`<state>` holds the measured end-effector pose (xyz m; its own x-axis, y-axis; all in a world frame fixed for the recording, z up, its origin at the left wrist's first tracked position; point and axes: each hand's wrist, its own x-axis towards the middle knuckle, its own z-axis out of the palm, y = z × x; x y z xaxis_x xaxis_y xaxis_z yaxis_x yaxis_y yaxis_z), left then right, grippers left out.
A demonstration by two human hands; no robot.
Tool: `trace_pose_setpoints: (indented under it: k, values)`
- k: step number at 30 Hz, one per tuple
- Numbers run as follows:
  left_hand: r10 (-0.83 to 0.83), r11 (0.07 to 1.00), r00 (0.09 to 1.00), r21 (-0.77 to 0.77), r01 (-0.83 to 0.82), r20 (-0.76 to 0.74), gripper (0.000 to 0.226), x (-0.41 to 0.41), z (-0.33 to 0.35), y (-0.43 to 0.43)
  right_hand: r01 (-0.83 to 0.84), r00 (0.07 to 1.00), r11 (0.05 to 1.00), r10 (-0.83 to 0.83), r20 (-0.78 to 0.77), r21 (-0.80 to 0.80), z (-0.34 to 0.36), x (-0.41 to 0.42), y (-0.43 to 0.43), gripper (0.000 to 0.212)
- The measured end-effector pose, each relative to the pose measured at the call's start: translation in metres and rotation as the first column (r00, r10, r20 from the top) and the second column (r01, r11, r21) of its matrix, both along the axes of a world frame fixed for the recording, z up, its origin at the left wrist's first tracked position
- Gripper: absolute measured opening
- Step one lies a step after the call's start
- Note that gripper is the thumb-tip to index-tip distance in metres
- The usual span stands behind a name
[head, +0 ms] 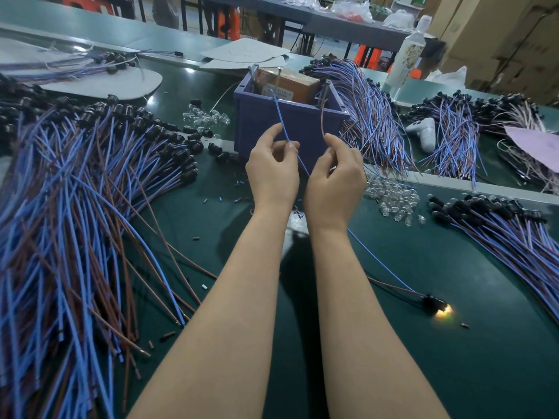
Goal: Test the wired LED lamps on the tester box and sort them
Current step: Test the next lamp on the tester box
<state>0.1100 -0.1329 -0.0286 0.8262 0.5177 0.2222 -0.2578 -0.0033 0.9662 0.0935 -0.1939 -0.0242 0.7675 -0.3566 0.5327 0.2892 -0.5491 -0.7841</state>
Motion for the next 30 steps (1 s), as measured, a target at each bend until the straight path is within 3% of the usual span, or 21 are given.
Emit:
trace_pose_setpoints:
  k: [30]
  values:
    - [-0.014,1.000,1.000,-0.001,0.014,-0.020,0.032,-0.0028,0.0029,0.0005,-0.023,1.000,1.000,0.023,0.021,-0.022,-0.0035,0.0026,0.0025,0.030]
